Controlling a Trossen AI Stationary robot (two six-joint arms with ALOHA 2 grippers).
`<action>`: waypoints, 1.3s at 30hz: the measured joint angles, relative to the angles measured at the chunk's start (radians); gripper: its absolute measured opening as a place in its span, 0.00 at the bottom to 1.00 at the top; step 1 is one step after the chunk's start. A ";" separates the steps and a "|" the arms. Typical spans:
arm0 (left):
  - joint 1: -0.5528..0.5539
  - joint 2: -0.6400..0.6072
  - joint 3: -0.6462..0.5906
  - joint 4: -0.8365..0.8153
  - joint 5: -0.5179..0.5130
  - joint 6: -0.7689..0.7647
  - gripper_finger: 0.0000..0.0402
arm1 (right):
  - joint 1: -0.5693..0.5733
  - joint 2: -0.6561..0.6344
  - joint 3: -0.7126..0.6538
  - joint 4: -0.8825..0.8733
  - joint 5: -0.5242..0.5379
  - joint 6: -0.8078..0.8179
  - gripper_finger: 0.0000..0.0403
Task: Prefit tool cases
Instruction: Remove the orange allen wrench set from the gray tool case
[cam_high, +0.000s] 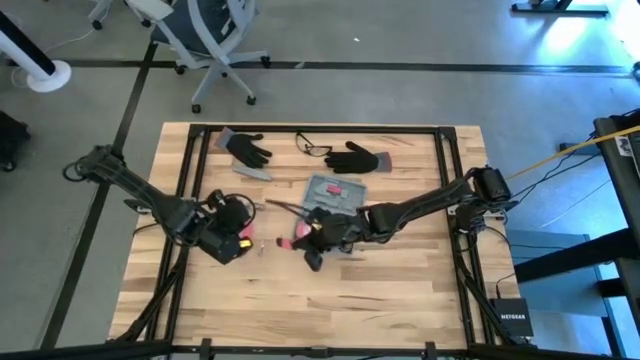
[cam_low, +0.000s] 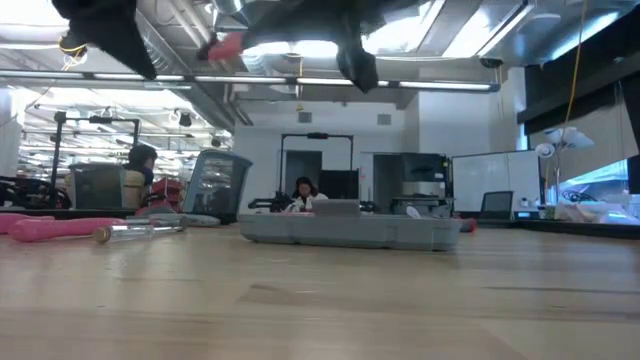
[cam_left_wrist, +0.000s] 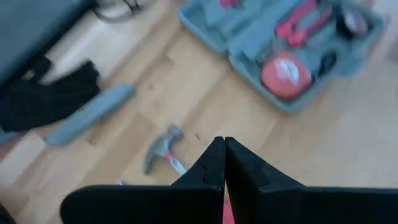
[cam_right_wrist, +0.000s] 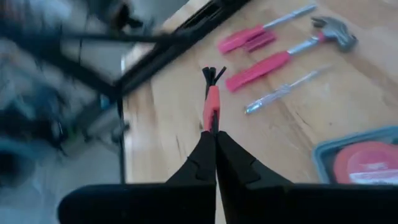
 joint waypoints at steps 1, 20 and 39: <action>0.001 -0.012 0.000 0.000 -0.018 0.001 0.00 | -0.009 0.020 0.000 0.033 0.006 0.074 0.00; 0.000 -0.175 0.001 -0.060 -0.042 -0.017 0.00 | -0.042 0.347 0.000 0.337 0.385 1.100 0.00; 0.000 -0.182 0.002 -0.069 -0.021 0.016 0.00 | -0.042 0.350 0.088 0.164 0.315 0.995 0.14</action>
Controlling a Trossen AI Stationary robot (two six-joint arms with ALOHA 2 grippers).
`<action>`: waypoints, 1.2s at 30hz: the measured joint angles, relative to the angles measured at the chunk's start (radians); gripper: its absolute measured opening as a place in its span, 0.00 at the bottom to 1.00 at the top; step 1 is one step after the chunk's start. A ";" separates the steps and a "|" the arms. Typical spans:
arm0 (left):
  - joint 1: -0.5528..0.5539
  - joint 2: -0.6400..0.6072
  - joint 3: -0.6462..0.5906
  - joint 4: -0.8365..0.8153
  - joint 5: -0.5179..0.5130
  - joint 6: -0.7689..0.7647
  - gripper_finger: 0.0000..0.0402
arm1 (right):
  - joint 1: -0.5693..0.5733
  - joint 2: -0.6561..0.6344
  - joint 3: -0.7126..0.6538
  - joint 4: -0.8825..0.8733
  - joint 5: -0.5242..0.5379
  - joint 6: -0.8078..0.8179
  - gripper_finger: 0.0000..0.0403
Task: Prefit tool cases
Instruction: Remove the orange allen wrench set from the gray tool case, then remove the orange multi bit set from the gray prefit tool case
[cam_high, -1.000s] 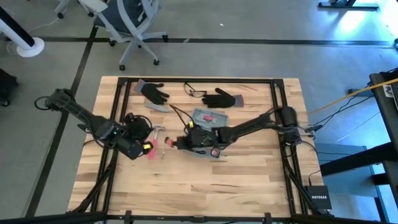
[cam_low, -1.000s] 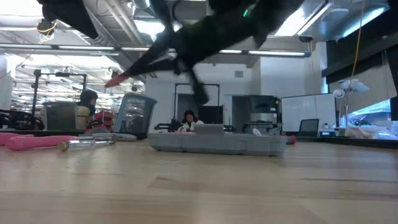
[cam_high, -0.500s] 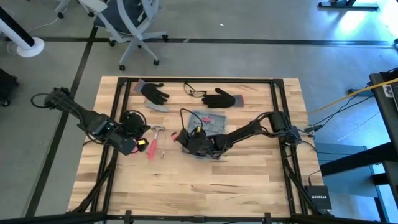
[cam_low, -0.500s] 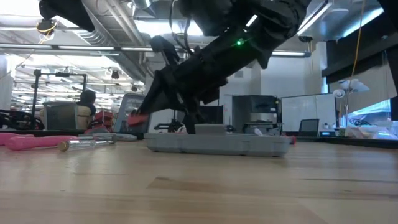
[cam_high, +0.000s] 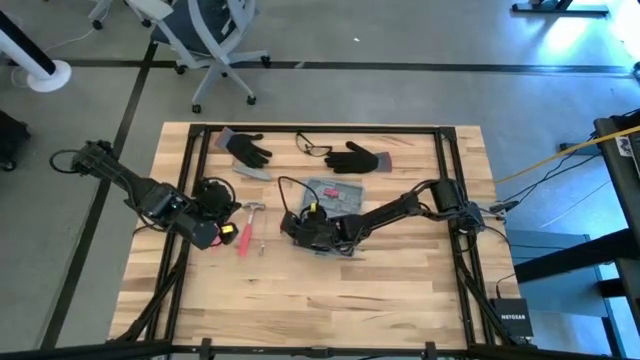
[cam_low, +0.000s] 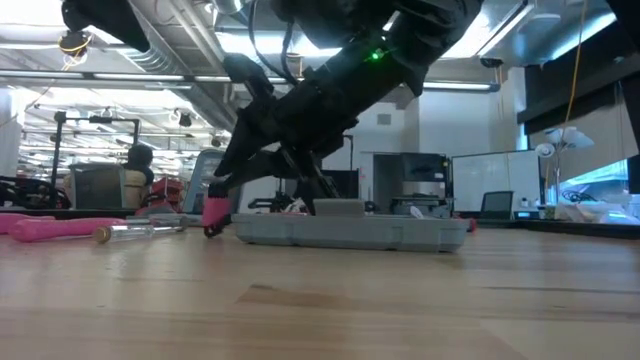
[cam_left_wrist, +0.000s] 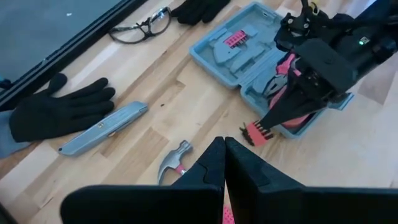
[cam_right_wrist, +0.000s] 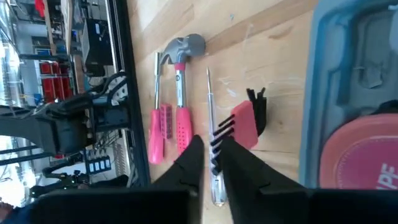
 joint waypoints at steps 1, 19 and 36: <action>0.000 0.000 0.000 -0.006 0.000 0.000 0.00 | 0.000 0.000 0.000 0.000 0.002 -0.002 0.17; 0.000 0.000 0.000 -0.047 0.000 -0.007 0.00 | -0.019 -0.002 0.000 0.055 -0.469 -0.362 0.37; 0.000 0.002 -0.018 0.009 -0.001 -0.054 0.00 | -0.088 -0.395 0.001 -0.726 -0.311 -0.944 0.07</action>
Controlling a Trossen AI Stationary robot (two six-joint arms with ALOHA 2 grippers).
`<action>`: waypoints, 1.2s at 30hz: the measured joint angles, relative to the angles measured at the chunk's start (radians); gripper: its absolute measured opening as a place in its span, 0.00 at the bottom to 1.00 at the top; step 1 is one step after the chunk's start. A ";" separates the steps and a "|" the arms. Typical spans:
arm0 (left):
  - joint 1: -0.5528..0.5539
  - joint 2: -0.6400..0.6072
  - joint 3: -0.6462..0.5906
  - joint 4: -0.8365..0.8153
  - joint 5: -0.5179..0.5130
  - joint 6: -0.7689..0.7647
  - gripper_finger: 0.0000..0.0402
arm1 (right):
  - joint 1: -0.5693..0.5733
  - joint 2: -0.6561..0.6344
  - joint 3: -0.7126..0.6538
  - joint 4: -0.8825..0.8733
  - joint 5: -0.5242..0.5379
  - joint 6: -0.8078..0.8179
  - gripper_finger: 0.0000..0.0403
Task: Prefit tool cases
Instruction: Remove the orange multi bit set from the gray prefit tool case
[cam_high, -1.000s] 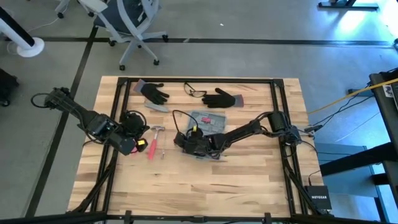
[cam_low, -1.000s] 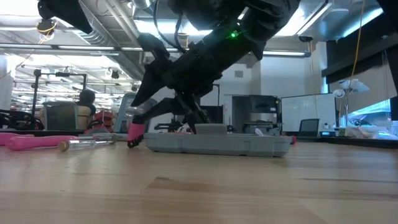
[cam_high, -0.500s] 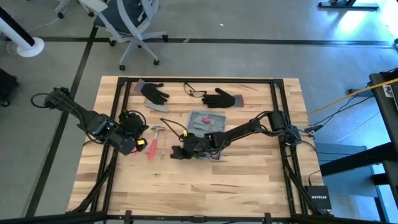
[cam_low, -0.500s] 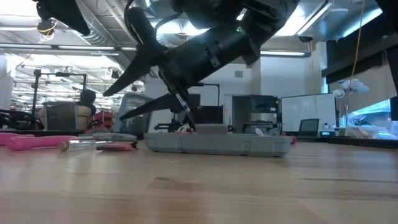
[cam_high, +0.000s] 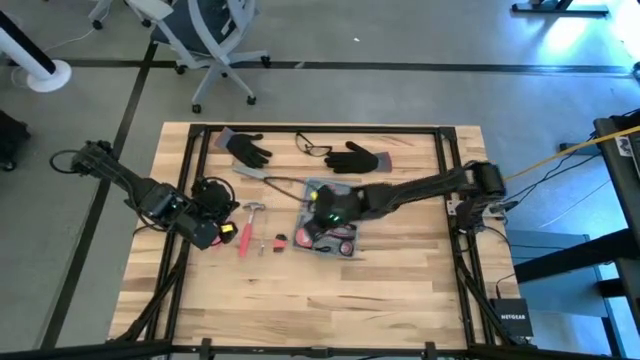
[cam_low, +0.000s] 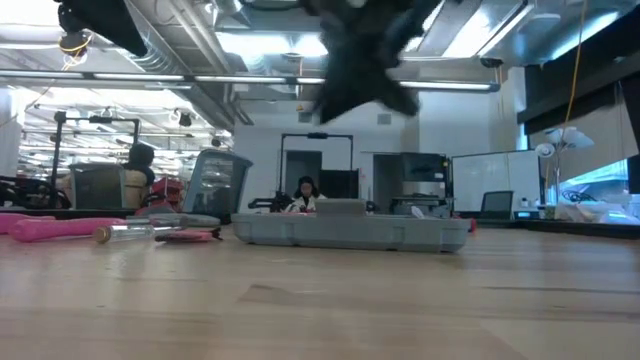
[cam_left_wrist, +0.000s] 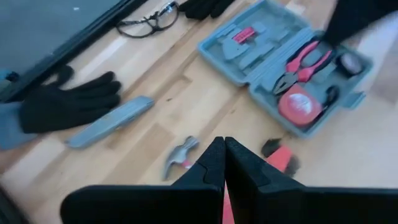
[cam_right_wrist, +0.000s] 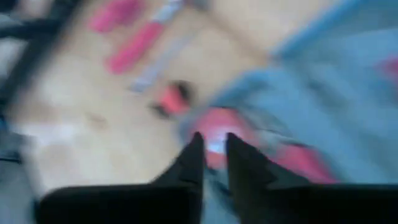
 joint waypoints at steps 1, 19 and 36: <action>0.000 0.000 -0.014 0.045 0.000 -0.012 0.00 | -0.006 -0.023 0.000 -0.076 0.021 -0.027 0.04; 0.254 0.584 -0.263 1.328 0.304 -0.056 0.00 | -0.336 -0.049 -0.200 -0.134 -0.183 -0.378 0.00; 0.295 0.844 -0.088 1.263 0.501 0.036 0.00 | -0.351 -0.004 -0.361 -0.016 -0.245 -0.477 0.00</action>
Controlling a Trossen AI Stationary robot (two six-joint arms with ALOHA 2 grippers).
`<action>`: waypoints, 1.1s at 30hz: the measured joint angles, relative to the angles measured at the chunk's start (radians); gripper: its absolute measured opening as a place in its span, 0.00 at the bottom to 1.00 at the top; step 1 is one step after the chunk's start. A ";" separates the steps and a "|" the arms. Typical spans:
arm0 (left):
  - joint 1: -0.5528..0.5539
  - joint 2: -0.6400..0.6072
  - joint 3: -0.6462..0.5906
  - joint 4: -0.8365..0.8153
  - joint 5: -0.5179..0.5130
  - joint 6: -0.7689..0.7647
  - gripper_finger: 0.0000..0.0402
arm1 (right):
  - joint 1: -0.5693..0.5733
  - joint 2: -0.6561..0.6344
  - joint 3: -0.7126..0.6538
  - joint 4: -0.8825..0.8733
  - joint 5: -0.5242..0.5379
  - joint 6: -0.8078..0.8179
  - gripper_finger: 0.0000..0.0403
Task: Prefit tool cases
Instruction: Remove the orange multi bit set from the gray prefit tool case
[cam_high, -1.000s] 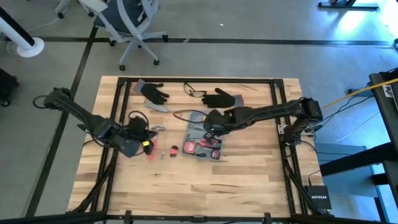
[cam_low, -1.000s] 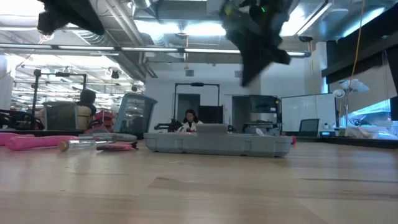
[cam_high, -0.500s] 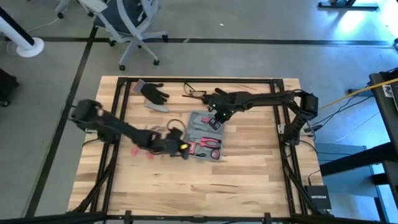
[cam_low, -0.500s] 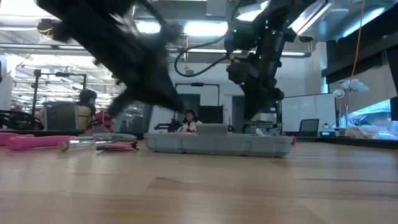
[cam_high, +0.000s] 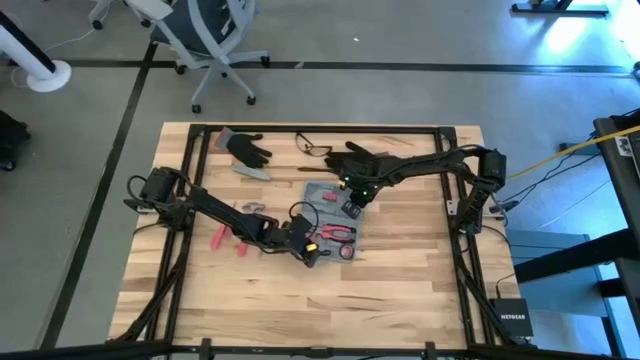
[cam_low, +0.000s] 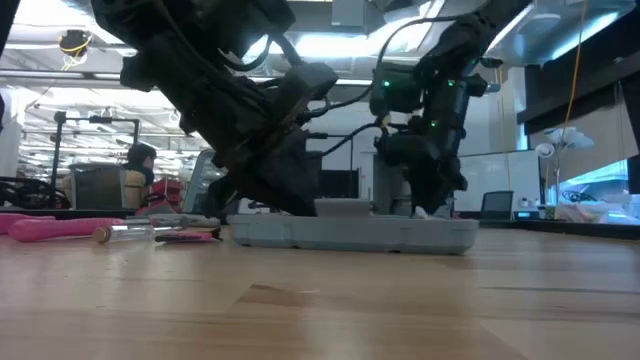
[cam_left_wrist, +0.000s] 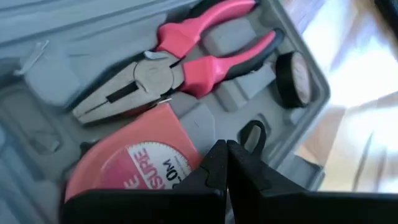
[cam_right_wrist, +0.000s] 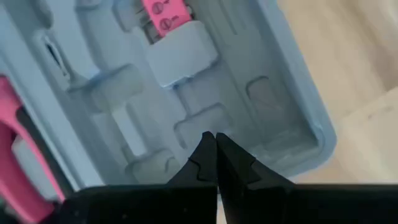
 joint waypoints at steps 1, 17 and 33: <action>0.005 -0.001 0.000 -0.016 0.000 0.016 0.00 | 0.004 -0.007 -0.017 -0.001 -0.015 0.011 0.00; 0.206 0.001 -0.006 0.030 0.099 0.306 0.00 | 0.357 -0.081 -0.131 0.007 -0.054 0.445 0.00; 0.218 -0.179 -0.008 -0.014 0.145 0.483 0.00 | 0.432 -0.221 -0.133 0.034 0.129 0.590 0.00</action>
